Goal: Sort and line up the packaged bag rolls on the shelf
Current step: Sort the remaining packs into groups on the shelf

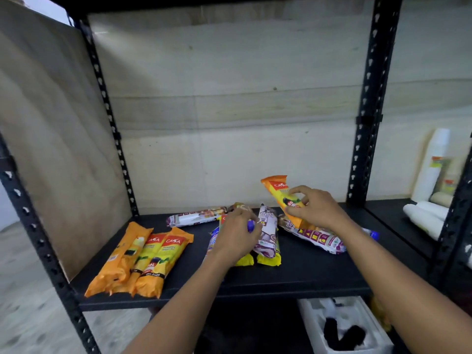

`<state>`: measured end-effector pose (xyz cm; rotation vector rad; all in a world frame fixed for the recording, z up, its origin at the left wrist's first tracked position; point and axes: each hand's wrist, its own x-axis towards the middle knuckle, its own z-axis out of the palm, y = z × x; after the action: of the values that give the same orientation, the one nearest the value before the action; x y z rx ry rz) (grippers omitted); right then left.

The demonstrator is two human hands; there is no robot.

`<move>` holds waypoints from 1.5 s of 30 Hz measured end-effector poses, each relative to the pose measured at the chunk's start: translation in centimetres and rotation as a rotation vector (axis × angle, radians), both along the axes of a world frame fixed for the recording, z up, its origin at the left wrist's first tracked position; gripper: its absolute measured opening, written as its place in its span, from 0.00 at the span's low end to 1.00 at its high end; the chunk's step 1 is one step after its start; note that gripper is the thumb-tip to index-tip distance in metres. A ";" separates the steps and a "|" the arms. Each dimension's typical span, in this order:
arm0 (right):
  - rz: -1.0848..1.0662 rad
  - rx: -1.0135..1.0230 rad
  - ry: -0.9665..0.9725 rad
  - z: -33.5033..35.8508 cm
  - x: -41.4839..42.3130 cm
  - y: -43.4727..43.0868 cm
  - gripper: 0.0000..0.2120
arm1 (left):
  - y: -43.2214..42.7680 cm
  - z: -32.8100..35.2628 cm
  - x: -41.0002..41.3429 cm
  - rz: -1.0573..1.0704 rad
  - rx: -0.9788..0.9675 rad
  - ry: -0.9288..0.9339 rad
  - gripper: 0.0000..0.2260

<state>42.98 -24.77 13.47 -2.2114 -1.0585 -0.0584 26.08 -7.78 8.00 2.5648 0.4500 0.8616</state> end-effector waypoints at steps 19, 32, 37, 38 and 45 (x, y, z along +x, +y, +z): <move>0.327 0.071 0.255 -2.6 -18.6 13.2 0.26 | 11.6 -1.2 -19.2 0.396 0.075 0.076 0.11; 0.285 0.050 0.349 -7.4 -24.4 21.8 0.31 | 13.7 -2.0 -21.6 0.457 -0.033 0.078 0.14; 0.296 0.064 0.364 -8.1 -24.8 22.7 0.33 | 13.6 -2.2 -21.4 0.479 -0.030 0.041 0.14; 0.305 0.077 0.367 -8.1 -25.0 22.8 0.32 | 13.7 -2.3 -21.4 0.473 -0.044 0.034 0.14; 0.366 0.020 0.322 -7.9 -24.3 22.4 0.20 | 14.4 -1.9 -21.4 0.463 -0.144 0.092 0.18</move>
<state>18.67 -2.38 5.58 -1.8931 -1.2462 0.4309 4.70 6.59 6.06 2.4077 1.1216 0.8213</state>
